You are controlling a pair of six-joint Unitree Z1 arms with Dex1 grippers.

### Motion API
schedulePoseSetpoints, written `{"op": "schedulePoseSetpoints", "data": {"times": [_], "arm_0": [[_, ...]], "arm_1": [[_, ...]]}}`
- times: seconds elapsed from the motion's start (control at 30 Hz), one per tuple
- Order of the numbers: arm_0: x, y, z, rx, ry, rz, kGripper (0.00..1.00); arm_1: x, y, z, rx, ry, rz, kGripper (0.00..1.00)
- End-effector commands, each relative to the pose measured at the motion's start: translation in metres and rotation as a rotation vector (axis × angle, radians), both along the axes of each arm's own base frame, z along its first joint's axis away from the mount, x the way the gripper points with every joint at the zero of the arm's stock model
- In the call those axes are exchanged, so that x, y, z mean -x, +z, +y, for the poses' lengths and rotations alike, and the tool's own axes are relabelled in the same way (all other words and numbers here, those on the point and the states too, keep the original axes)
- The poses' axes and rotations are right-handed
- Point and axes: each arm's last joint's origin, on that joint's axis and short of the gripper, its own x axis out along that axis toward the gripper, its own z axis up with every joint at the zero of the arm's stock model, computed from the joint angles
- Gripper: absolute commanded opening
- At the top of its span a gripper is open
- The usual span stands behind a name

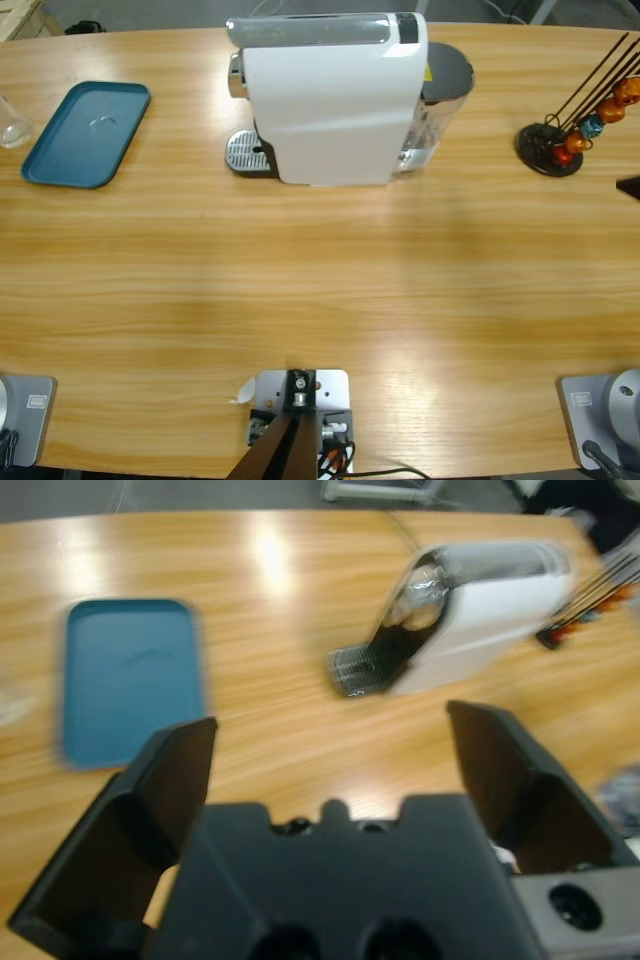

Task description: Pour coffee

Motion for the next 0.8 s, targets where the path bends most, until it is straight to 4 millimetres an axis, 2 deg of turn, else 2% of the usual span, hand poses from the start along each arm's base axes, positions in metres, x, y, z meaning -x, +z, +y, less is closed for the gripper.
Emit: {"op": "schedulePoseSetpoints", "data": {"times": [0.03,0.13,0.2,0.3,0.4,0.47,0.6,0.8], "arm_0": [[-0.146,-0.012,-0.052,0.410,-0.132,0.437,0.993],[-0.187,-0.026,-0.065,0.454,-0.173,0.485,0.942],[-0.211,-0.033,-0.072,0.460,-0.176,0.515,0.942],[-0.240,-0.048,-0.084,0.472,-0.181,0.574,0.932],[-0.261,-0.067,-0.109,0.480,-0.255,0.643,0.890],[-0.267,-0.081,-0.125,0.475,-0.298,0.690,0.885],[-0.275,-0.104,-0.141,0.462,-0.319,0.754,0.890],[-0.281,-0.101,-0.145,0.444,-0.304,0.720,0.885]], "arm_1": [[-0.009,-0.015,0.004,0.091,-0.017,0.077,1.000],[-0.005,-0.025,0.001,0.098,-0.012,0.101,1.000],[-0.001,-0.032,-0.001,0.091,-0.006,0.113,1.000],[0.006,-0.037,-0.007,0.087,-0.013,0.112,1.000],[0.008,-0.044,-0.009,0.097,-0.015,0.125,1.000],[0.008,-0.050,-0.008,0.101,-0.020,0.141,1.000],[0.008,-0.057,-0.009,0.099,-0.028,0.149,1.000],[0.008,-0.061,-0.009,0.100,-0.029,0.156,1.000]]}}
